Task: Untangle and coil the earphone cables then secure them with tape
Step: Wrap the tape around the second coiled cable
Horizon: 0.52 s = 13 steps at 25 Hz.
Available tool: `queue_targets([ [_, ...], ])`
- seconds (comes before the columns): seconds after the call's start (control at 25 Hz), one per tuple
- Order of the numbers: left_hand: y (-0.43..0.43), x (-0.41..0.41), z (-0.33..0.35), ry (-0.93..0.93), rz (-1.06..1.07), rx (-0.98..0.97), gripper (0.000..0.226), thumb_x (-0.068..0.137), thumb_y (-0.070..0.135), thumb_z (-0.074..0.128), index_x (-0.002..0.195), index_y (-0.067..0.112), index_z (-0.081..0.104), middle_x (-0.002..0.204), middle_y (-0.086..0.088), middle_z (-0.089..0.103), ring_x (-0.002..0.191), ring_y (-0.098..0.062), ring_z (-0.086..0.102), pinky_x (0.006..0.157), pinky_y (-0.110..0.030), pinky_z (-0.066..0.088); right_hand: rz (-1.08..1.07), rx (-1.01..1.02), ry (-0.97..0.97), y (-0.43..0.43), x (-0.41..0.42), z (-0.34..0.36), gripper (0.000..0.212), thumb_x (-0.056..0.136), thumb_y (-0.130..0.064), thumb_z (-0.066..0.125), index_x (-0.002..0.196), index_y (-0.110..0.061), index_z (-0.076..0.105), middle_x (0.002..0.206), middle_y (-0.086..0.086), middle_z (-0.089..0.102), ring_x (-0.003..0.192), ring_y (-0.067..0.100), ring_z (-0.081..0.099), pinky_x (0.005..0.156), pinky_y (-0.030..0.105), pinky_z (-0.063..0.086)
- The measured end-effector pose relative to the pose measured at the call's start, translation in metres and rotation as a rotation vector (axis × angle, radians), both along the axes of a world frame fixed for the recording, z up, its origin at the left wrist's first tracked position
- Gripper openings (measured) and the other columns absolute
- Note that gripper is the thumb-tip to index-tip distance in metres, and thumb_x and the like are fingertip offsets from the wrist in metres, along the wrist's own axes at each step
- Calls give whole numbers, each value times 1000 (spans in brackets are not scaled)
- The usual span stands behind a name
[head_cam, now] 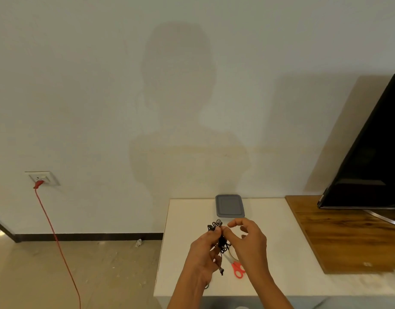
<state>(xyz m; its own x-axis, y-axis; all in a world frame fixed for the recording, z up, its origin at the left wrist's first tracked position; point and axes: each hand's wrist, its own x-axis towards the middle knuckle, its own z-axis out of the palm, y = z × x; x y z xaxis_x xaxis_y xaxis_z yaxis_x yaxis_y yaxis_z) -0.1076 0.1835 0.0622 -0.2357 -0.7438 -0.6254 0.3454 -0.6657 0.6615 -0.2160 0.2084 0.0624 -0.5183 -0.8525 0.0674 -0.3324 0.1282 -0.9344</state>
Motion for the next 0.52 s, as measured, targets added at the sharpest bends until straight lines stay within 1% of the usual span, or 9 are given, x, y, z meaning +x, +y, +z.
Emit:
queue_targets([
  [0.08, 2, 1, 3, 14, -32, -4, 20, 85, 23, 70, 98, 8, 72, 81, -8, 70, 67, -14, 55, 55, -25, 37, 48, 43, -175, 0, -4, 3, 17, 78, -21, 76, 88, -25, 62, 93, -13, 66, 92, 8, 59, 80, 27, 46],
  [0.16, 3, 4, 5, 42, -61, 5, 18, 83, 24, 71, 93, 10, 74, 76, -6, 70, 65, -13, 52, 55, -24, 38, 123, 74, -409, -1, -11, 9, 20, 80, -13, 73, 96, -17, 62, 90, -2, 73, 90, 15, 67, 80, 28, 51],
  [0.2, 3, 5, 6, 58, -70, 13, 17, 83, 25, 71, 90, 10, 74, 74, -6, 70, 63, -13, 50, 55, -24, 38, 149, 98, -476, -1, -15, 13, 20, 80, -11, 72, 97, -14, 62, 87, 3, 75, 87, 18, 69, 79, 28, 53],
  [0.28, 3, 7, 7, 74, -82, 20, 17, 83, 26, 70, 90, 11, 74, 71, -5, 69, 60, -11, 48, 56, -23, 39, 193, 130, -499, -1, -21, 20, 20, 80, -7, 72, 97, -9, 62, 84, 10, 75, 83, 21, 70, 73, 26, 54],
  [0.4, 2, 7, 8, 73, -81, 19, 21, 86, 25, 68, 99, 8, 71, 71, -5, 68, 58, -12, 50, 54, -24, 40, 211, 150, -503, -3, -24, 26, 17, 79, -1, 71, 94, -4, 63, 78, 12, 73, 72, 17, 70, 63, 23, 53],
  [0.52, -1, 6, 8, 84, -77, 23, 23, 87, 23, 67, 102, 6, 70, 74, -6, 68, 60, -13, 49, 55, -25, 39, 161, 215, -491, -7, -24, 28, 16, 79, -1, 70, 93, -4, 63, 76, 12, 72, 69, 18, 68, 64, 26, 54],
])
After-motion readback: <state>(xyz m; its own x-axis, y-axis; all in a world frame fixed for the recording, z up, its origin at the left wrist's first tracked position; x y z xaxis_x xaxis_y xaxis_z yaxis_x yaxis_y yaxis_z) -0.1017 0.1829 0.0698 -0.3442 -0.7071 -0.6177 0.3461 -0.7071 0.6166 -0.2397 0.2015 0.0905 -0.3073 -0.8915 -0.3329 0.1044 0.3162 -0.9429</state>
